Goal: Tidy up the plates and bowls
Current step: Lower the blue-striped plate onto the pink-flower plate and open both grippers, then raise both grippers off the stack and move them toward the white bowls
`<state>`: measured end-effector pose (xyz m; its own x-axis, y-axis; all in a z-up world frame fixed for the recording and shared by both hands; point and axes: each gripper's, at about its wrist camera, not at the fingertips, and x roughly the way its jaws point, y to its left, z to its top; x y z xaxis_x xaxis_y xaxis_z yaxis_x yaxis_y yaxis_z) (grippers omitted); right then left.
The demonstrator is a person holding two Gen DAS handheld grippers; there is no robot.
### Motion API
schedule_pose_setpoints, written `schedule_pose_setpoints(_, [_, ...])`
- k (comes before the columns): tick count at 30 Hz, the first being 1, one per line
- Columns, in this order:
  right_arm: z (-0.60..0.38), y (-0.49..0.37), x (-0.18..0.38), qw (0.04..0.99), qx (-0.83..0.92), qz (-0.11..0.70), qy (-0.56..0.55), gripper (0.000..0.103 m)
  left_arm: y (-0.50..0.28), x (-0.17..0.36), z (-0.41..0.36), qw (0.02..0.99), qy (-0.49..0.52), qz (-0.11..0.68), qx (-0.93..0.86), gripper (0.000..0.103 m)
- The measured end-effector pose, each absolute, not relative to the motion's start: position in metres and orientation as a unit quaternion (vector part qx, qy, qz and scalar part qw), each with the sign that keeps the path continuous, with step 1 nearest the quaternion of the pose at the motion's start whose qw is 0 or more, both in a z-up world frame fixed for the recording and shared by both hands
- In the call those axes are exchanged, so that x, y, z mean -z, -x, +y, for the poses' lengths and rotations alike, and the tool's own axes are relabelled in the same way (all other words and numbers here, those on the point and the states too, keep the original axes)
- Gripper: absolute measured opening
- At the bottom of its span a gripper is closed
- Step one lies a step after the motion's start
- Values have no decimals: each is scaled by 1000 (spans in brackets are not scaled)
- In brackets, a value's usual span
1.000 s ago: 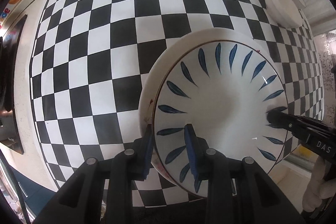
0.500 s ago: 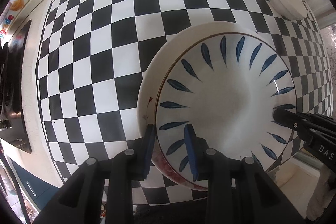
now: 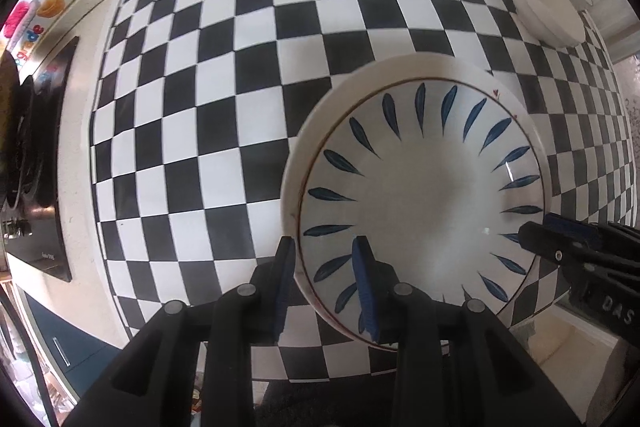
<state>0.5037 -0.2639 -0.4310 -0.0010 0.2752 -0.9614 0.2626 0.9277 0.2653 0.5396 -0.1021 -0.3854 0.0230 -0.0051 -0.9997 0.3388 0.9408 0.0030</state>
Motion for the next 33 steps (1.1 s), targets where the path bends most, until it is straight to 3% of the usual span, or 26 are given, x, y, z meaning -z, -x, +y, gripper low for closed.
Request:
schedule_pose_setpoints(5, [-260, -501, 409, 689, -4, 704, -173, 73, -532, 366, -104, 713, -118, 681, 120, 28])
schedule_pose_setpoints(7, [-258, -499, 399, 690, -4, 705, -165, 87, -528, 353, -107, 719, -120, 673, 125, 40])
schedule_pose_setpoints(9, [-258, -495, 388, 695, -2, 701, -161, 88, -524, 342, -108, 723, -121, 668, 129, 48])
schedule_pose_setpoints(11, [-258, -491, 373, 704, 5, 693, -154, 89, -519, 327, -107, 727, -116, 663, 136, 64])
schedule_pose_setpoints(12, [-258, -488, 362, 711, 8, 687, -149, 89, -520, 321, -104, 731, -113, 659, 139, 79])
schedule_pose_setpoints(13, [-258, -485, 353, 716, 11, 682, -147, 89, -519, 314, -103, 735, -109, 655, 140, 84])
schedule_pose_setpoints(33, [-248, -419, 173, 801, 38, 584, -123, 91, -473, 176, -71, 794, -73, 590, 125, 86])
